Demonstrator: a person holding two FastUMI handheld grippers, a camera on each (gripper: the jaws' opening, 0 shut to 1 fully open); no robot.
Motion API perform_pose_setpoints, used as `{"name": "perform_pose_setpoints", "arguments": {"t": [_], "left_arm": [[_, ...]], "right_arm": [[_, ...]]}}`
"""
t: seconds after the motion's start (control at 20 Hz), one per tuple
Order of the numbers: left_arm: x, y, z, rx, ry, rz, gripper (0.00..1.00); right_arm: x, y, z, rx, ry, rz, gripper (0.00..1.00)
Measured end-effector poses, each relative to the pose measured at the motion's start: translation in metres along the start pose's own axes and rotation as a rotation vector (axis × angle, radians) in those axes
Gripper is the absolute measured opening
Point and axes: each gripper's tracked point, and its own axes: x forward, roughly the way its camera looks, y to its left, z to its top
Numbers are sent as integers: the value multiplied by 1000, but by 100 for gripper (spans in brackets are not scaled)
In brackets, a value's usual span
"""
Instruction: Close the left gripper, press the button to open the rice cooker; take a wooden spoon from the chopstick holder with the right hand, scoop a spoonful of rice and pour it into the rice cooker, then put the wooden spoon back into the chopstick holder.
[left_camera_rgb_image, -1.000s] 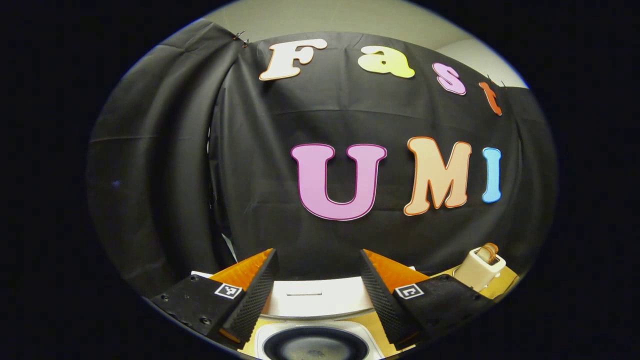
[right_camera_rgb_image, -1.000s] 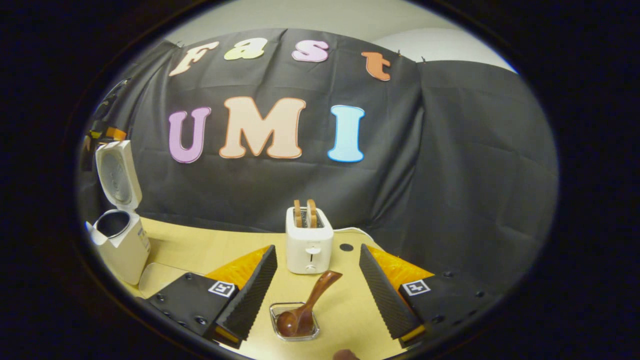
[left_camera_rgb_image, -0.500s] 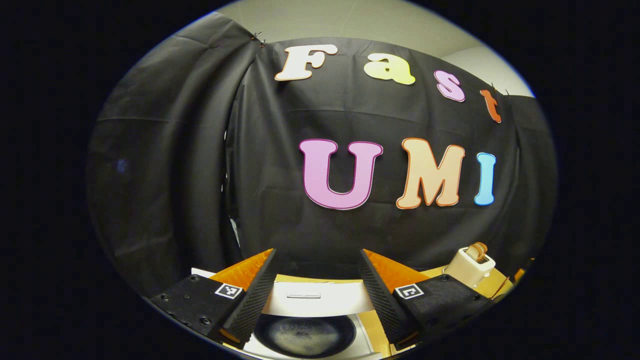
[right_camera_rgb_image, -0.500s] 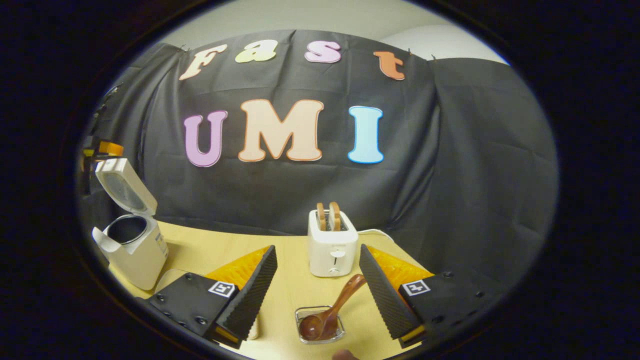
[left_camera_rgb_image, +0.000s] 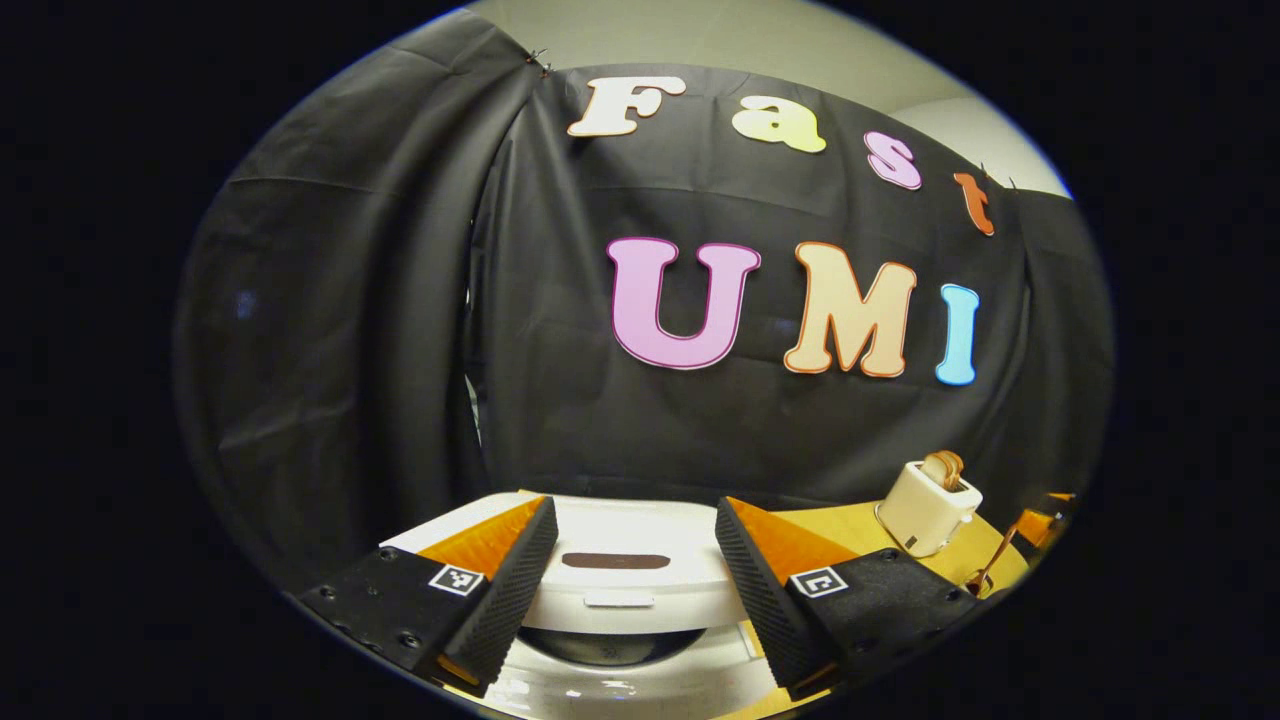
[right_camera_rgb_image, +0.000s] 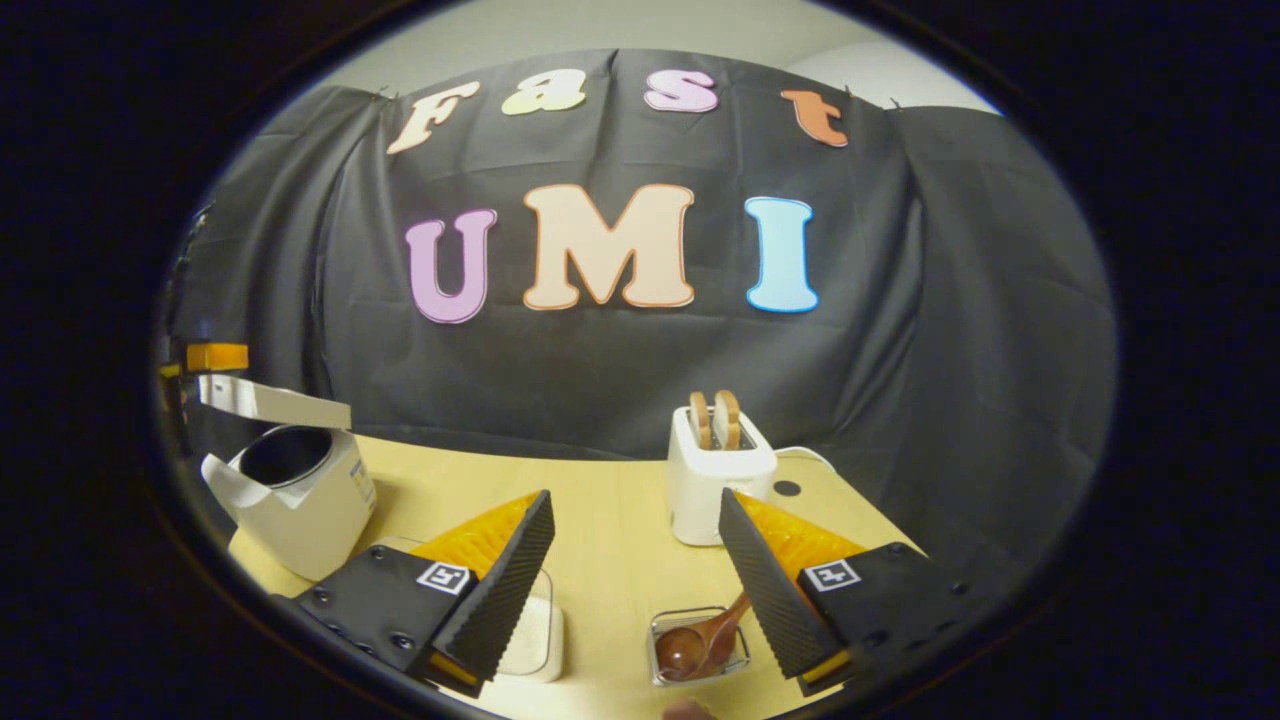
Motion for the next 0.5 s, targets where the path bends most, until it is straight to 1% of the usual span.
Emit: {"name": "perform_pose_setpoints", "arguments": {"t": [0.15,0.25,0.4,0.5], "left_arm": [[-8,0,-12,-5,-6,1,96],[-13,-1,-22,15,-3,-1,96],[-16,1,-41,55,36,6,96],[-17,2,-49,49,48,9,96]], "right_arm": [[1,4,-1,-12,3,10,100],[2,6,-2,-10,10,11,100],[3,6,-5,-12,15,10,100],[4,6,-6,-11,20,10,100]]}}
